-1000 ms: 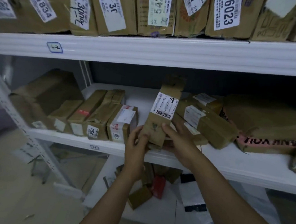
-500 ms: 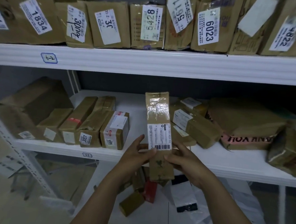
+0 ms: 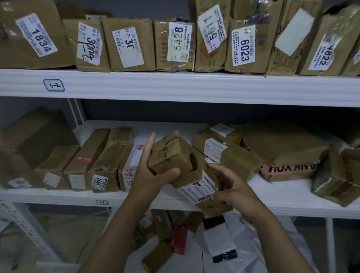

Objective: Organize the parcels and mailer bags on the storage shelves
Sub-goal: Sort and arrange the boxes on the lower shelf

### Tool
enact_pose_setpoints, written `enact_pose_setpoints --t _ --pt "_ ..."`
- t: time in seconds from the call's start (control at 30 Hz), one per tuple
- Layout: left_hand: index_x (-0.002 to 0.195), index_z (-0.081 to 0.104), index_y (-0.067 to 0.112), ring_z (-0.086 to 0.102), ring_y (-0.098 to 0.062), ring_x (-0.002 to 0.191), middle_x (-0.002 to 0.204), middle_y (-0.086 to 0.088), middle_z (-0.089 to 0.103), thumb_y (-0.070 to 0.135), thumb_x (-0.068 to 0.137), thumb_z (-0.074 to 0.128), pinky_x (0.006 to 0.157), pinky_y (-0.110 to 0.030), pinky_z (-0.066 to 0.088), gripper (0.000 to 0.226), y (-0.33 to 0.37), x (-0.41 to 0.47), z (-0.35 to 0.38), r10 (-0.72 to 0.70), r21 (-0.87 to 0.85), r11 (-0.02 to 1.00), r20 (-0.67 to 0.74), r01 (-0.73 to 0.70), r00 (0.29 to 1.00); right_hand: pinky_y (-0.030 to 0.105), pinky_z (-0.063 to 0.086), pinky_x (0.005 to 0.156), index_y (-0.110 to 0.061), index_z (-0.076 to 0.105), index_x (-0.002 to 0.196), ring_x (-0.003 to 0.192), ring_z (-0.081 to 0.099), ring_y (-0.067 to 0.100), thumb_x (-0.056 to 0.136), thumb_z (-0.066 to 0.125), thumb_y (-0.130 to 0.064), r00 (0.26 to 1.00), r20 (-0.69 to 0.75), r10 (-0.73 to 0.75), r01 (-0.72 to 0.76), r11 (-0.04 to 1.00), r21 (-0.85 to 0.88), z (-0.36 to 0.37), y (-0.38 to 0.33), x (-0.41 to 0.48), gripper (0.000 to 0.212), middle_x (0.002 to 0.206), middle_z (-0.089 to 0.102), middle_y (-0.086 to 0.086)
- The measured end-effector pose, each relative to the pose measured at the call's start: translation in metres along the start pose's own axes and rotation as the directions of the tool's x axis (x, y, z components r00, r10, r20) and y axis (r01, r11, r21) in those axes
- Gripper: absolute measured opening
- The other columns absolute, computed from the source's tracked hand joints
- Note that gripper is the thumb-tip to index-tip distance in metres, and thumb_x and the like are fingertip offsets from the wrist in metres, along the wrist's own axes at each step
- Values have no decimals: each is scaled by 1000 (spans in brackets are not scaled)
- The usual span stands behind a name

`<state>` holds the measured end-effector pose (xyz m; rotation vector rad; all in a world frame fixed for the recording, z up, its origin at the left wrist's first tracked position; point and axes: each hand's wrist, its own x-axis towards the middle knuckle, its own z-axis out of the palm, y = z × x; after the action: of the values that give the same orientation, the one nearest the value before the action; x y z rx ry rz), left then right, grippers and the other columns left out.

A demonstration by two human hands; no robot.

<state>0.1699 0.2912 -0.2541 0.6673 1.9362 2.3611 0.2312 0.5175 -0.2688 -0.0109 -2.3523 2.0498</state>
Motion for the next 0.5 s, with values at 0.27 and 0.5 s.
enact_pose_setpoints --t 0.27,0.5 --pt "117 51 47 60 -27 113 123 -4 58 31 54 83 86 -42 53 72 -3 -3 -25 -16 -117 993 -253 -15 967 25 38 100 -26 45 139 127 41 7 84 73 -29 938 -339 -66 8 986 -169 24 -9 18 62 140 40 -10" --pt "133 44 35 59 -25 114 136 -10 51 27 72 73 81 -42 55 68 -1 -8 -50 -80 -307 951 -304 -18 949 34 46 99 -31 36 143 117 52 15 83 71 -37 961 -258 99 -67 989 129 43 -2 23 70 119 52 -10"
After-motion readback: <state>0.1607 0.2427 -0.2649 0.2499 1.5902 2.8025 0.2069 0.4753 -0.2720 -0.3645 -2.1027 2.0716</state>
